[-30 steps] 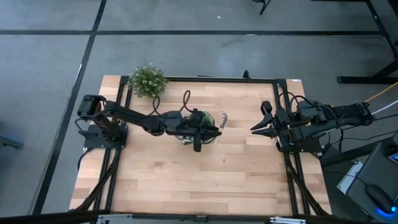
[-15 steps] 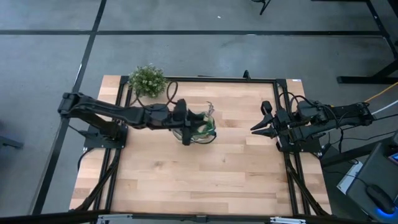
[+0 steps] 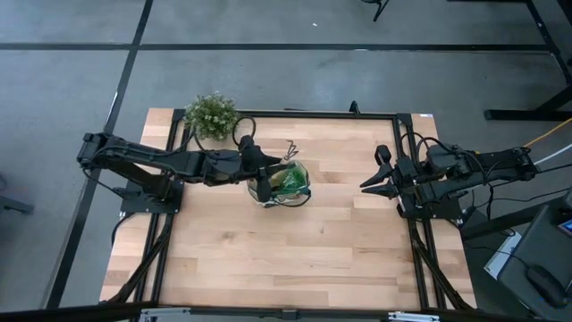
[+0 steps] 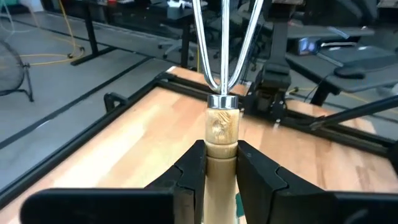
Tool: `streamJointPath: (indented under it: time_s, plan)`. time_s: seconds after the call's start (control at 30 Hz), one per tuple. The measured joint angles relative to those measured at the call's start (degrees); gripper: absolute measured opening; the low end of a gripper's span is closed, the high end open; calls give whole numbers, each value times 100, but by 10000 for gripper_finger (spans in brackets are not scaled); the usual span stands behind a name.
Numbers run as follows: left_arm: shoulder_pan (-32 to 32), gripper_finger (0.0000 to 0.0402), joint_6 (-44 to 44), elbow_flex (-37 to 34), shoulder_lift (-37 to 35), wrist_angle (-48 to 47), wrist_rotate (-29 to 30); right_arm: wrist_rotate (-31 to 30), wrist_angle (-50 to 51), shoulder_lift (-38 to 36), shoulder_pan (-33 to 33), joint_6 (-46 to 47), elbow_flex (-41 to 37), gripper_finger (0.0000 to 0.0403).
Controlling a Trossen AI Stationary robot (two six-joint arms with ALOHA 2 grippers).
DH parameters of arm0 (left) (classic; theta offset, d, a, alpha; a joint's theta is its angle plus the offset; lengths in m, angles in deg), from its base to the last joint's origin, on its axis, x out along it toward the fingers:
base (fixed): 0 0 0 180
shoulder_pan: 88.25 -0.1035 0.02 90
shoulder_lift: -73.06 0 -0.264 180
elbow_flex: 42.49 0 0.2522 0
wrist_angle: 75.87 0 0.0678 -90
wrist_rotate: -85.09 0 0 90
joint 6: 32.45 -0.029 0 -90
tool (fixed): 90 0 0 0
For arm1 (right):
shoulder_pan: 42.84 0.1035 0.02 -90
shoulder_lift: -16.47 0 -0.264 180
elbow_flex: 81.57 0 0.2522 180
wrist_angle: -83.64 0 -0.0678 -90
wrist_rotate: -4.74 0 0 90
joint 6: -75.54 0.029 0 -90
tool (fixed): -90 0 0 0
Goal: Pick & Place Garden tools in Gardening bag
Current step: Put the hand rake into the gardening bag
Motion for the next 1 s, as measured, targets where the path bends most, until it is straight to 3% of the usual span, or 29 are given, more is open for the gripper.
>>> streamJointPath:
  time_s: [0.3,0.47,0.63,0.83,1.0]
  plan:
    - [-52,65,-361,0,0,-71,115,-1,0,0,0,0,0,60]
    - [-52,65,-419,0,0,-233,-98,-1,0,0,-1,0,0,60]
    - [-48,65,-1052,0,2,-459,-480,-1,0,0,0,0,0,60]
    - [-124,65,-1377,0,2,-714,-546,-1,-1,0,-2,0,0,60]
    - [-316,65,-1895,0,7,-1116,-1178,-1,0,0,0,0,1,60]
